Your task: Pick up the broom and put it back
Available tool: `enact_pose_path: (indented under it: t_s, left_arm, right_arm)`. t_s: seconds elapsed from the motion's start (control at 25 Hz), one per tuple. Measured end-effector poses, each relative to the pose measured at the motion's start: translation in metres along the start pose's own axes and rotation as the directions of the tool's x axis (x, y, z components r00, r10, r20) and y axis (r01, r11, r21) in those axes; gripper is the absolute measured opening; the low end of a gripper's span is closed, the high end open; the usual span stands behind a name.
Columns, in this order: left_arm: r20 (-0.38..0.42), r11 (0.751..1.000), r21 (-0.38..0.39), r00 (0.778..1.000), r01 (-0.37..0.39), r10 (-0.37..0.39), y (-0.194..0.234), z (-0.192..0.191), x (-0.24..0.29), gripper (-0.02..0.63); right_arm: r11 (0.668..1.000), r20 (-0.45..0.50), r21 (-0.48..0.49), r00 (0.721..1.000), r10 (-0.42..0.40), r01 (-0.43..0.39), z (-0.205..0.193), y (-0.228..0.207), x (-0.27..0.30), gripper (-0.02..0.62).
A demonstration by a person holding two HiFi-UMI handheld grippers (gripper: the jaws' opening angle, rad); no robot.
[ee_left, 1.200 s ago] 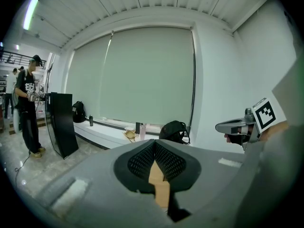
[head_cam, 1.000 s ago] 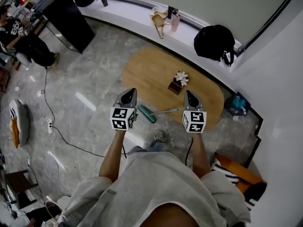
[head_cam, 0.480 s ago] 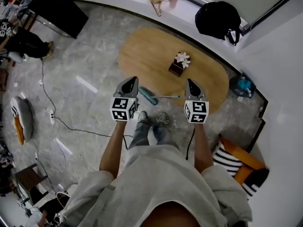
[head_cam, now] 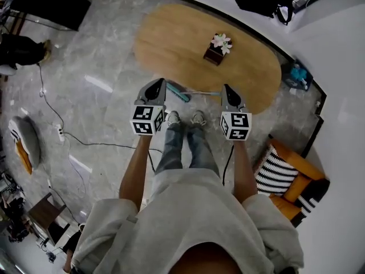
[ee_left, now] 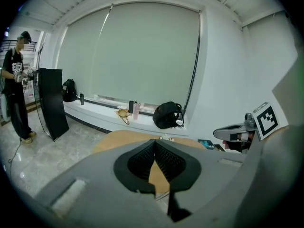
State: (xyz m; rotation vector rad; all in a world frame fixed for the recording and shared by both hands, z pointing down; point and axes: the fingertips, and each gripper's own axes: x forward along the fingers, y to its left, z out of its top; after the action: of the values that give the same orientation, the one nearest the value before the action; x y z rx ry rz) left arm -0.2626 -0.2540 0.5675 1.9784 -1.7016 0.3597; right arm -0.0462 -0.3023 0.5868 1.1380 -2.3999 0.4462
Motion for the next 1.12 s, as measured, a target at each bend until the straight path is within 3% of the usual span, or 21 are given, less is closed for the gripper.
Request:
enact_pose_path:
  t_s: [0.44,0.8,0.88,1.04,1.12]
  left_arm:
    - [-0.077,0.999,-0.035,0.997,0.019,-0.022,0.008,-0.06,0.001,0.003]
    - [-0.127,0.998,-0.047,0.991,0.044,-0.049,-0.001,-0.098,0.012,0.003]
    - [-0.139,0.998,-0.047,0.989,0.044,-0.05,0.0,-0.105,0.013,0.003]
    - [-0.151,0.998,-0.047,0.988,0.038,-0.044,0.003,-0.112,0.014,0.003]
    - [-0.154,0.998,-0.045,0.987,0.033,-0.04,0.005,-0.114,0.013,0.003]
  right_arm:
    - [0.998,-0.097,0.059,0.995,-0.004,0.01,-0.072,0.029,-0.009,0.0]
    - [0.992,-0.143,0.124,0.99,0.001,0.017,-0.119,0.029,-0.004,0.005]
    - [0.987,-0.143,0.159,0.989,0.025,-0.002,-0.128,0.031,0.001,0.187]
    - [0.977,-0.135,0.212,0.991,0.009,0.02,-0.141,0.025,0.011,0.261]
    - [0.972,-0.132,0.231,0.991,-0.007,0.038,-0.144,0.019,0.017,0.267]
